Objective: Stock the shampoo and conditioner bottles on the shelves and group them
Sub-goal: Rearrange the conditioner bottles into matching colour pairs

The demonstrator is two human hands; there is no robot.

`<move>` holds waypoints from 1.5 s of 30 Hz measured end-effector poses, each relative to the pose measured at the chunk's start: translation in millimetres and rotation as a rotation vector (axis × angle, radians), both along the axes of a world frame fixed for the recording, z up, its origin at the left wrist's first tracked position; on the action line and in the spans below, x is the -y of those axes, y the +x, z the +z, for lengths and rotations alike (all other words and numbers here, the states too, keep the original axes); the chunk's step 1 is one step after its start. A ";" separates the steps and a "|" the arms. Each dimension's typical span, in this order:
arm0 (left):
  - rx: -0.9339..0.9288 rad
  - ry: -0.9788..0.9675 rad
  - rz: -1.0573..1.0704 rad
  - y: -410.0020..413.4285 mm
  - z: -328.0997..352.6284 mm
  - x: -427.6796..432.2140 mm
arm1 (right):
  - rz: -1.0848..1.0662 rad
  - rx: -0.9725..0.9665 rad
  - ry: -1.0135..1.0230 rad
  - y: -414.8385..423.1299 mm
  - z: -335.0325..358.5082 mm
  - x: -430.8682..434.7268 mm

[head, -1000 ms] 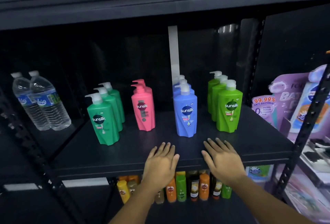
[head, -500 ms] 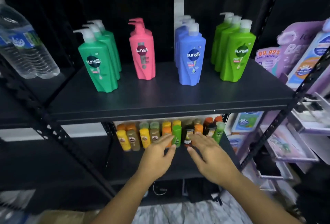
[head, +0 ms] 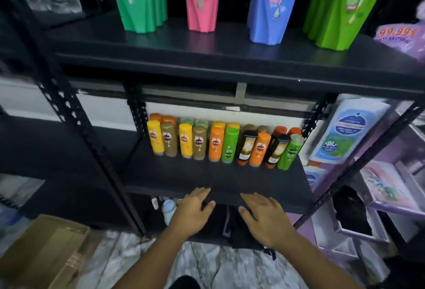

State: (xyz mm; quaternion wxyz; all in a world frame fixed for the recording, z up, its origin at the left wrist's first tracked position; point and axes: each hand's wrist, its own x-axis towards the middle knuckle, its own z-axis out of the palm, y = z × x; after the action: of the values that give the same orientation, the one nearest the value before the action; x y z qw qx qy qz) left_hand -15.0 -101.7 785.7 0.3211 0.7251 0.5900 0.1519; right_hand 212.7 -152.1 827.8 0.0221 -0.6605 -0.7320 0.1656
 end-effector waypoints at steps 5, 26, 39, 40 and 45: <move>0.087 0.052 0.103 30.4 -63.4 15.6 | 0.052 -0.011 -0.008 30.9 -84.4 1.7; -0.004 -0.069 -0.011 -45.1 -88.2 -28.2 | -0.120 -0.305 -0.106 -13.7 -112.2 2.0; 0.064 -0.087 0.005 -45.1 -97.9 -49.3 | -0.108 -0.322 -0.082 -26.0 -127.8 -16.8; 0.048 -0.073 -0.012 -45.2 -93.6 -54.6 | -0.105 -0.304 -0.078 -27.6 -126.2 -22.0; -0.088 0.045 -0.091 -59.9 -83.1 -83.9 | -0.103 -0.199 -0.012 -54.5 -120.0 -54.6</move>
State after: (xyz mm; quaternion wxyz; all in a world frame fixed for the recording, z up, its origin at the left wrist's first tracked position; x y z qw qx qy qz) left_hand -74.9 -17.8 702.6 0.2850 0.7644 0.5661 0.1185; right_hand 158.2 -97.5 707.8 0.0993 -0.6777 -0.6901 0.2337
